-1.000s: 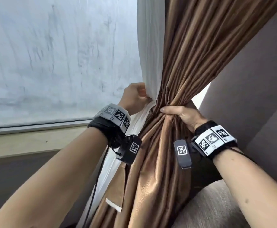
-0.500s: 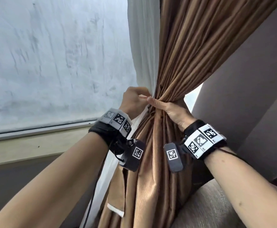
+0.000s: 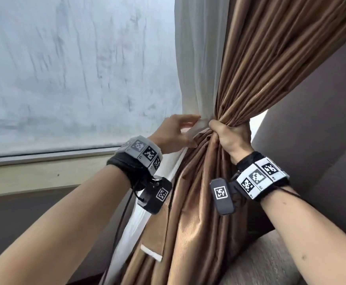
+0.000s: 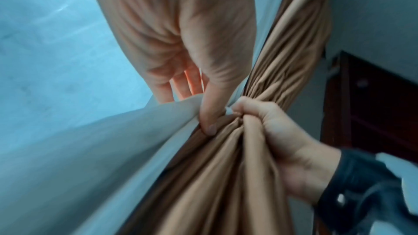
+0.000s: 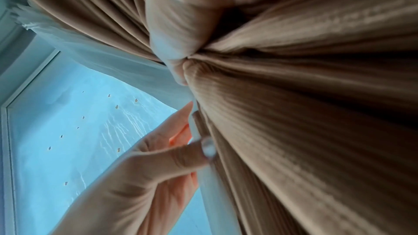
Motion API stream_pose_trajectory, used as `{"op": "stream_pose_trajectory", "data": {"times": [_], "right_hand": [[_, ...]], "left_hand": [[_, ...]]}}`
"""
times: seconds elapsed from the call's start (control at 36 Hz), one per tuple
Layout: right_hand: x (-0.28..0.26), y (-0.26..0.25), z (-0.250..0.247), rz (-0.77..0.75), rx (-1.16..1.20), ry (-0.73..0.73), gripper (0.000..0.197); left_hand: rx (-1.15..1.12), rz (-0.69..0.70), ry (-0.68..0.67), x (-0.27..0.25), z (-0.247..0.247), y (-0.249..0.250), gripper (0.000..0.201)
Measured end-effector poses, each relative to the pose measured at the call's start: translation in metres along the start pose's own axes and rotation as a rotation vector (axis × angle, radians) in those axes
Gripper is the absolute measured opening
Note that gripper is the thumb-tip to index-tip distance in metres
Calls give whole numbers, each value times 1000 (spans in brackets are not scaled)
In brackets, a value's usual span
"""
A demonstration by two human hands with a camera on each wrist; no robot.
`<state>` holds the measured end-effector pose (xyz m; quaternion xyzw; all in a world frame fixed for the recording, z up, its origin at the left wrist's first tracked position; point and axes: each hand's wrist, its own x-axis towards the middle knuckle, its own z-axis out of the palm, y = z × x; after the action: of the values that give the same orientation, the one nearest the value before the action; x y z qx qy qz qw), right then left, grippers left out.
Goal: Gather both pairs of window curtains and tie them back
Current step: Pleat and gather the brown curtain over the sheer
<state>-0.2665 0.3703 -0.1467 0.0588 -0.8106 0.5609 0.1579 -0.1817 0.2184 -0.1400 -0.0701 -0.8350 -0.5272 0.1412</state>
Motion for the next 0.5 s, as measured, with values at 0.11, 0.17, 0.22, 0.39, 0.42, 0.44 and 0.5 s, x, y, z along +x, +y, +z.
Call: {"op": "stream_pose_trajectory", "data": {"times": [0.11, 0.17, 0.22, 0.39, 0.42, 0.44, 0.5], "right_hand": [[5, 4, 0, 0, -6, 16, 86], [7, 5, 0, 4, -3, 13, 86], [9, 7, 1, 4, -4, 15, 84], [11, 8, -1, 3, -14, 6, 78], [11, 9, -2, 2, -14, 3, 78], [11, 8, -2, 2, -14, 3, 79], [10, 8, -2, 6, -9, 2, 81]], "left_hand": [[331, 108, 4, -3, 1, -3, 77], [367, 118, -28, -2, 0, -5, 82], [359, 65, -72, -1, -3, -7, 91], [367, -4, -154, 1, -10, -9, 102], [368, -2, -152, 2, -11, -9, 102], [367, 0, -149, 3, -11, -10, 102], [330, -6, -150, 3, -12, -10, 100]]}}
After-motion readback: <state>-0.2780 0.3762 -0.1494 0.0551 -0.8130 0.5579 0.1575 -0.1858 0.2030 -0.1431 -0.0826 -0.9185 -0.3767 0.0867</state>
